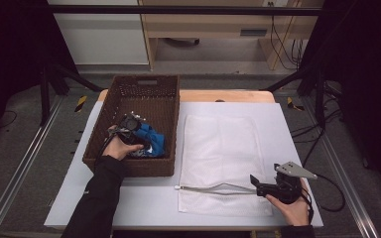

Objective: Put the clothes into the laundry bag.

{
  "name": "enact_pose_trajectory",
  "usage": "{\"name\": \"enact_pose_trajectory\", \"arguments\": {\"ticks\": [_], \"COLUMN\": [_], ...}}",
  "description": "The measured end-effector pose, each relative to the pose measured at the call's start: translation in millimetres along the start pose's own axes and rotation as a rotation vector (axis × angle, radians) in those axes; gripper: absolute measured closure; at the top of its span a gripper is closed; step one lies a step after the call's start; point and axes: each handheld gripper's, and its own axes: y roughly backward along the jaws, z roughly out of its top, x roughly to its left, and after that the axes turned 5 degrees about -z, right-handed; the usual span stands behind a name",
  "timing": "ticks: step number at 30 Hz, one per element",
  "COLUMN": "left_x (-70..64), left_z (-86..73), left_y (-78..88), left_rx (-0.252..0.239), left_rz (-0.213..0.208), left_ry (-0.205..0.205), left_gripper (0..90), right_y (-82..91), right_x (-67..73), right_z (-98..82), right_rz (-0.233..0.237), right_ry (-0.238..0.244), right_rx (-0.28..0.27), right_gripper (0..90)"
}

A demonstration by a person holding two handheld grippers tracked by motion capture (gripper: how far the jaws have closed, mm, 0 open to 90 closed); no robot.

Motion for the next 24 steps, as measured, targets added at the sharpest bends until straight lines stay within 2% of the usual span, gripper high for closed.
{"name": "enact_pose_trajectory", "arguments": {"ticks": [6, 12, 16, 21, 24], "left_x": [0.9, 0.8, 1.3, 1.8, 3.1], "left_z": [0.3, 0.3, 0.6, 0.9, 1.0], "left_y": [-5.8, -5.6, -3.1, 2.7, 8.6], "left_rx": [0.069, 0.087, 0.091, 0.066, 0.022], "left_rz": [-0.024, -0.053, -0.054, -0.055, -0.059], "left_ry": [0.009, 0.006, 0.011, 0.012, 0.019], "left_gripper": [30.1, 47.8, 56.7, 62.8, 64.2], "right_y": [1.5, 1.6, 1.1, 1.1, 0.9], "right_x": [-0.8, -0.5, -0.5, -0.5, -1.1], "right_z": [0.3, 0.6, 0.4, 0.3, 0.0], "right_rz": [-0.003, -0.002, 0.000, 0.001, -0.001], "right_ry": [-0.002, 0.001, 0.005, 0.001, 0.002], "right_rx": [-0.004, -0.007, -0.006, -0.007, -0.009], "right_gripper": [4.3, 4.9, 5.3, 5.3, 5.3]}}
